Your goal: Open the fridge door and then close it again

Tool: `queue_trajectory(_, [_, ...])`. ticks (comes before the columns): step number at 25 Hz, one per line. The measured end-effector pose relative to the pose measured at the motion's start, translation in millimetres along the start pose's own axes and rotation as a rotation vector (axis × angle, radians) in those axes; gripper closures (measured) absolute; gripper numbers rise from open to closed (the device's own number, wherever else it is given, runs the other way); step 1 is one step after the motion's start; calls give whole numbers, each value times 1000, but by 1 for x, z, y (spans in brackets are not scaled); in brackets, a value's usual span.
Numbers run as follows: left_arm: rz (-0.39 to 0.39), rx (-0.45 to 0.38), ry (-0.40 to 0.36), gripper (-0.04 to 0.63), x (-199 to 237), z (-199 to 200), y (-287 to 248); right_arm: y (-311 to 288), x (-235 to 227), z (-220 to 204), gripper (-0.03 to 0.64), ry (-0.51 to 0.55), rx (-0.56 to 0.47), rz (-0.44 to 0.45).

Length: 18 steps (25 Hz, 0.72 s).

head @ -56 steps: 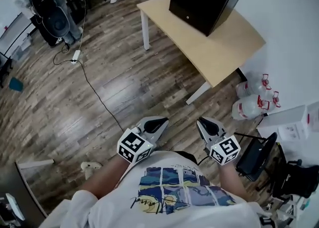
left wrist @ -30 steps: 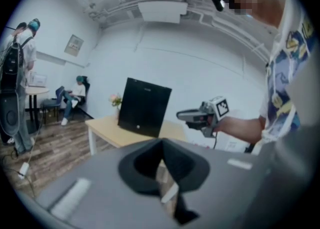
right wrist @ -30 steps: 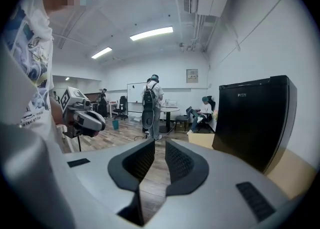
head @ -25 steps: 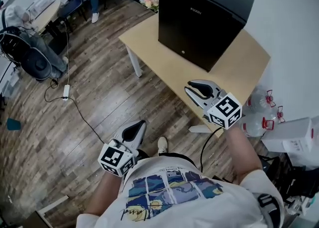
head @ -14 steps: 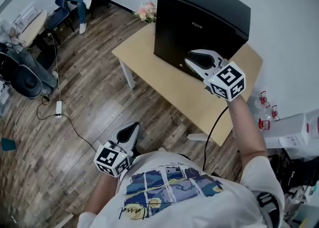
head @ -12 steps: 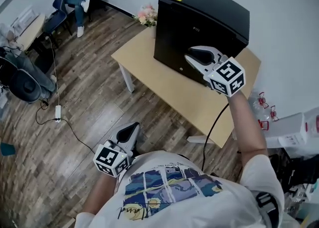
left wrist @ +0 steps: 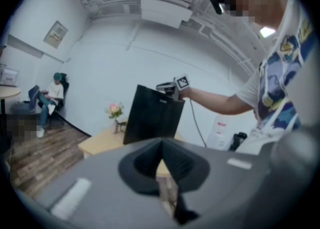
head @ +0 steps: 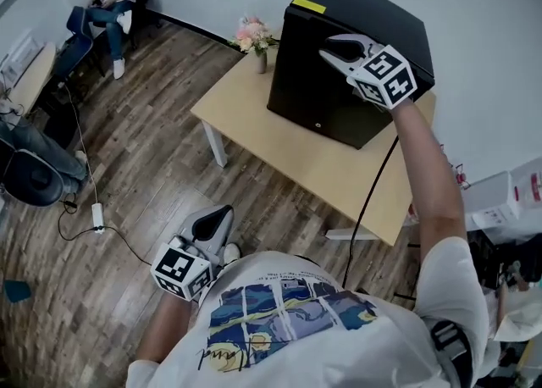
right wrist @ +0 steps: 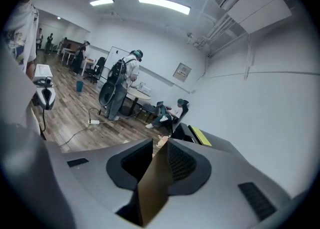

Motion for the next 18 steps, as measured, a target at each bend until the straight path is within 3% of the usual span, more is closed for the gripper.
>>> queue_trajectory(10, [-58,14,5,586,52,-13,19,-48,-31,13,523,38,149,-102])
queue_trajectory(18, [-76,15,8,586,75,-17,29,-73,-35,10,520,82,292,-121])
Point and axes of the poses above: the fingertips, and each gripper's own axes: y backward along the fingers, x to its left, z out of its top, the point moved 9 cm from there along y, backward along the fingers, and after that the axes turned 9 degrees about -y, right-handed, at the moved point
